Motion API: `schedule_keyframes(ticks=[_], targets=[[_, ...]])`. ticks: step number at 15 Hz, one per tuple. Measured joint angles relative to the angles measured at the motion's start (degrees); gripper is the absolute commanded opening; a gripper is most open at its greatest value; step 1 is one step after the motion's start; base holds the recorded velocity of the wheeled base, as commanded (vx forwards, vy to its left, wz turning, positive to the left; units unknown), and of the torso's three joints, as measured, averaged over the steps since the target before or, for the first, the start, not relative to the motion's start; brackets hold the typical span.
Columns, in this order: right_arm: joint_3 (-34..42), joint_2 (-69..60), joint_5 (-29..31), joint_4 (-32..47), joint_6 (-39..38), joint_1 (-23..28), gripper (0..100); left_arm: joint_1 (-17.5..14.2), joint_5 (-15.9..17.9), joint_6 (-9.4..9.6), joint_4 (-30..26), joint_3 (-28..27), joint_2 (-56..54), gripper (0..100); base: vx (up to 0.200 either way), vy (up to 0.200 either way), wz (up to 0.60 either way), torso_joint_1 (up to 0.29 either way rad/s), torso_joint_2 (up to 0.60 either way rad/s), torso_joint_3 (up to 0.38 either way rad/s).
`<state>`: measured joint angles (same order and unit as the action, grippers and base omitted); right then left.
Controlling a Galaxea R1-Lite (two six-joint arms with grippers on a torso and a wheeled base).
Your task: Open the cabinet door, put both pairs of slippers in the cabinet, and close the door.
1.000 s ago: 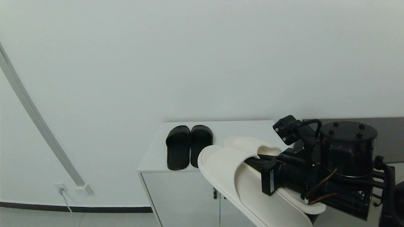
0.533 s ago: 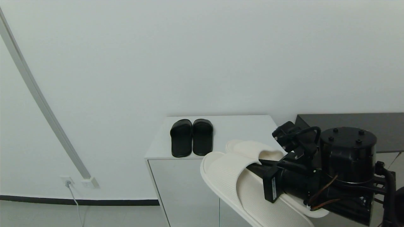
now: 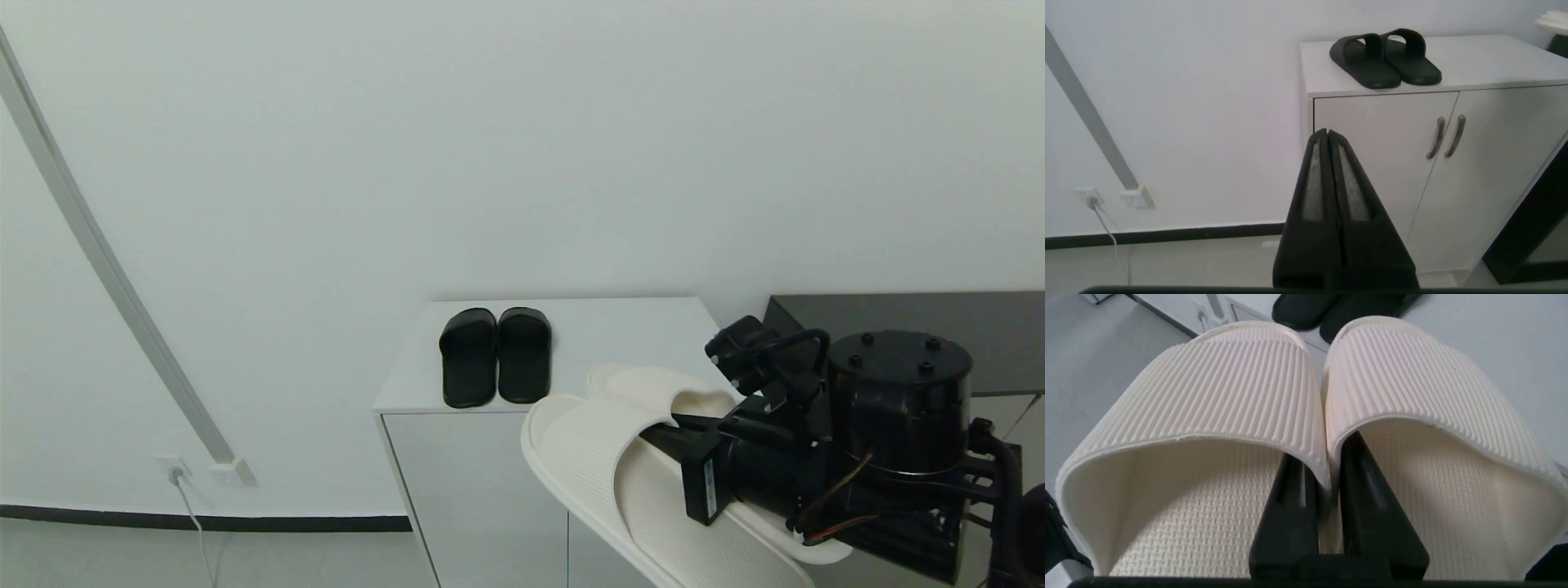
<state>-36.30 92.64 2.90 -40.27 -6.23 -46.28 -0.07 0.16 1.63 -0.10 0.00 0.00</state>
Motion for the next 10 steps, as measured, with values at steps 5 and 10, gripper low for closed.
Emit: schedule_keyframes(ticks=[5,10], targets=[[0.4,0.0,0.0,0.0,0.3,0.0,0,0.0,-0.1,-0.07,0.0,0.0,0.0,0,0.000,0.000,0.00,-0.117,0.26,0.132],[1.3,0.2,0.2,-0.1,0.7,0.0,0,0.0,0.0,-1.34,0.0,-0.1,0.0,100,0.000,0.000,0.00,-0.159,0.36,0.195]])
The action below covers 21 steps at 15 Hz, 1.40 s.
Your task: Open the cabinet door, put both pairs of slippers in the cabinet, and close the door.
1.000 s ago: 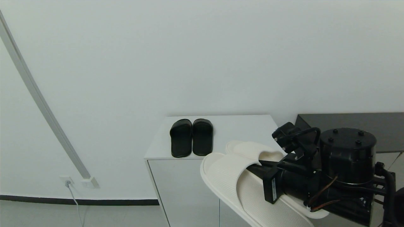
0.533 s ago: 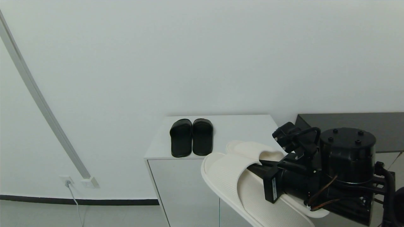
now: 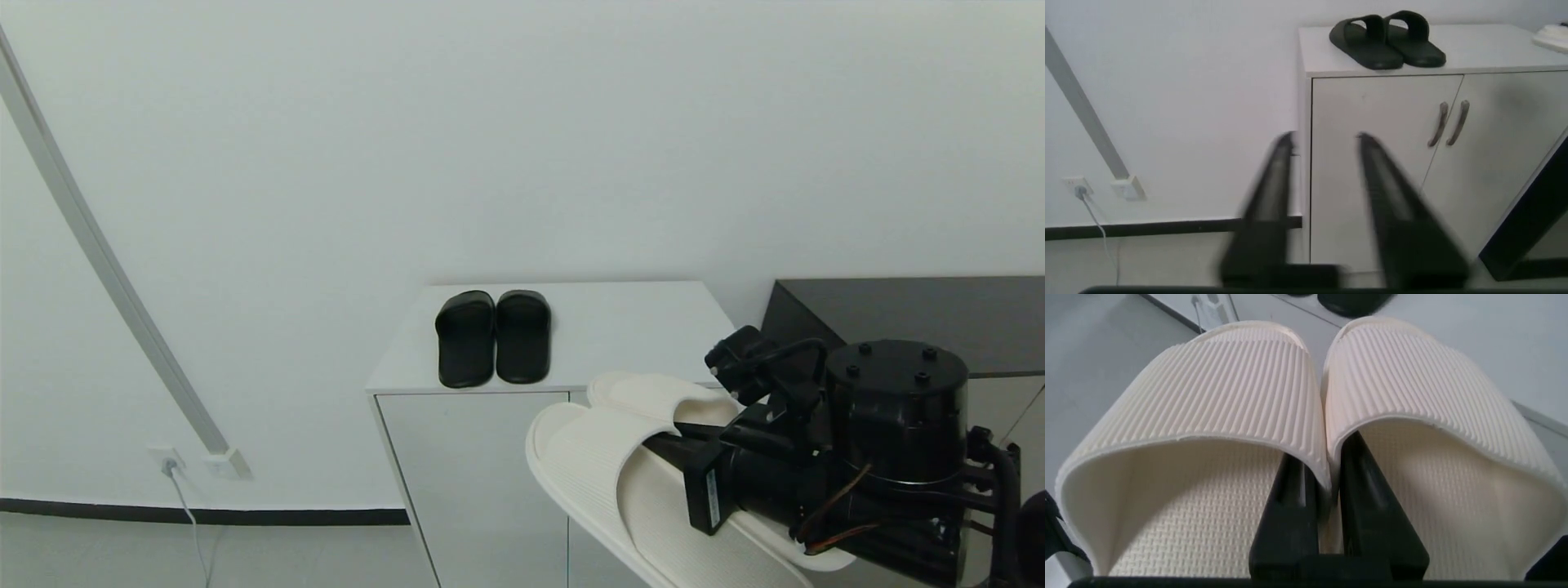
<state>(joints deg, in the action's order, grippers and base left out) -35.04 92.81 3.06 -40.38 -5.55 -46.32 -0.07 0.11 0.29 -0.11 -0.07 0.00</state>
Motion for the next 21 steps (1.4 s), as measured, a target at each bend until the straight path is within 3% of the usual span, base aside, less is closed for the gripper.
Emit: schedule_keyframes(ticks=[21], targets=[[1.3,0.0,0.1,0.0,0.5,-0.1,0,0.0,-0.1,-0.29,0.0,0.1,0.0,100,0.000,0.000,0.00,-0.194,0.49,0.296]])
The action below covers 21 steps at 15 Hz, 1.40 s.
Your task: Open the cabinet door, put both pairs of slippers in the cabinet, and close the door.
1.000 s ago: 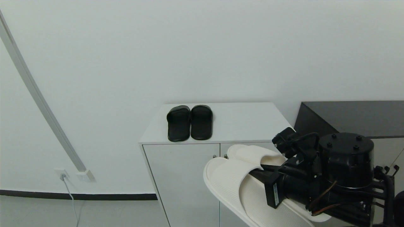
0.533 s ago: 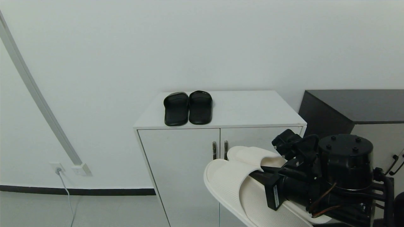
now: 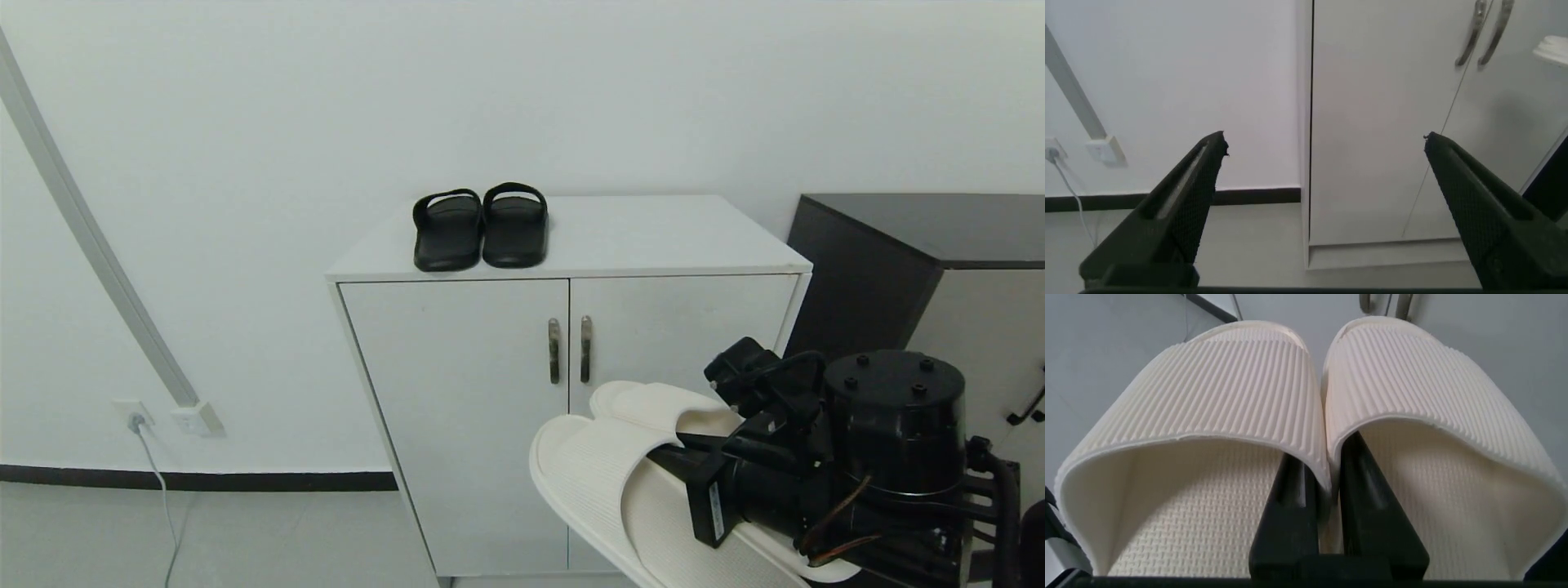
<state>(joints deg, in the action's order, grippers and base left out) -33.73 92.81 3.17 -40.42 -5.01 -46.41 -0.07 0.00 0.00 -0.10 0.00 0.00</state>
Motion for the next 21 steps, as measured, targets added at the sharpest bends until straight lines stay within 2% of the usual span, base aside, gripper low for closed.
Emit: schedule_keyframes(ticks=[12,21], targets=[[1.4,0.0,-0.4,-0.8,0.0,0.1,0,0.0,0.1,0.33,0.0,0.0,0.0,100,0.000,0.000,0.00,-0.088,0.45,0.349],[3.0,0.2,-0.5,-2.5,2.0,0.1,0,0.0,0.1,0.44,0.0,0.0,0.0,100,0.000,0.000,0.00,0.000,0.00,0.000]])
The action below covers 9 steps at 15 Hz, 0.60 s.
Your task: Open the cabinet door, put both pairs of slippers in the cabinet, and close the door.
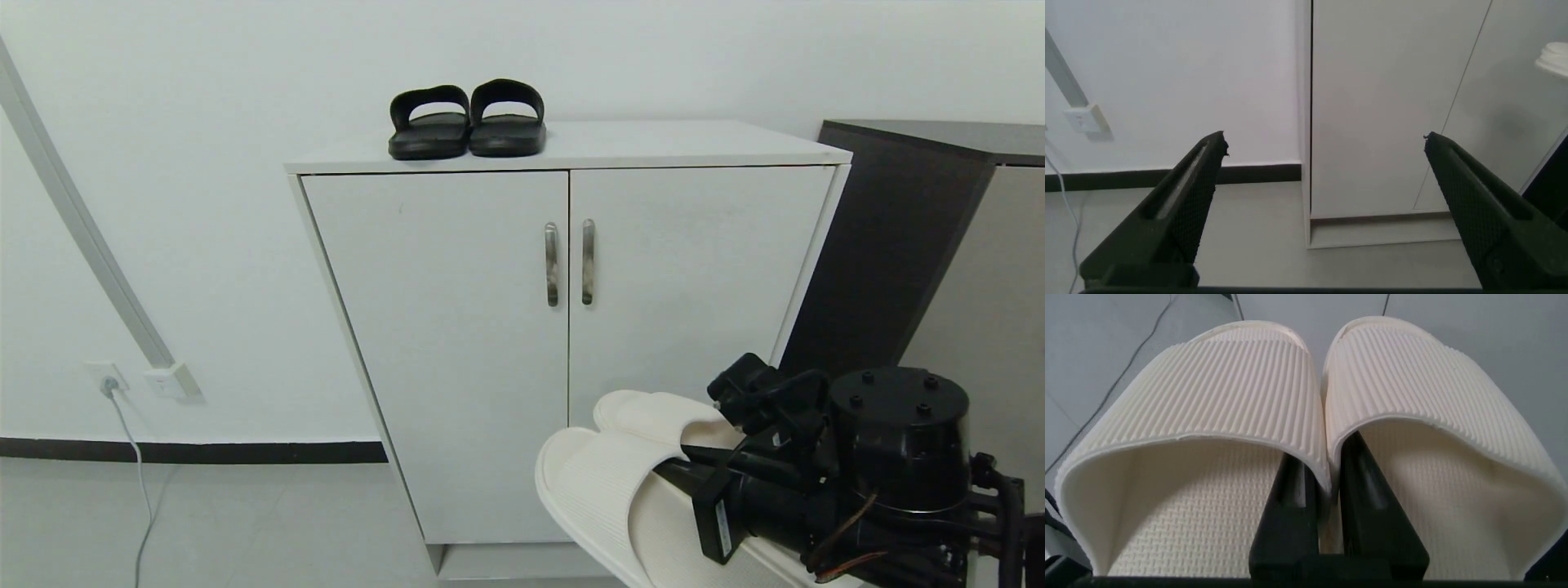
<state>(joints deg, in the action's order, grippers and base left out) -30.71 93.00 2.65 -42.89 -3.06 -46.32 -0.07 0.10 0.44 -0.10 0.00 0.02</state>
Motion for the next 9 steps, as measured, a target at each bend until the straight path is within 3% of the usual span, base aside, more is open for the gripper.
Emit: schedule_keyframes(ticks=[9], targets=[[3.1,1.8,0.1,-7.8,2.6,-0.3,0,0.0,-0.1,0.65,0.1,-1.5,1.3,100,0.000,0.000,0.00,-0.004,0.04,0.038]])
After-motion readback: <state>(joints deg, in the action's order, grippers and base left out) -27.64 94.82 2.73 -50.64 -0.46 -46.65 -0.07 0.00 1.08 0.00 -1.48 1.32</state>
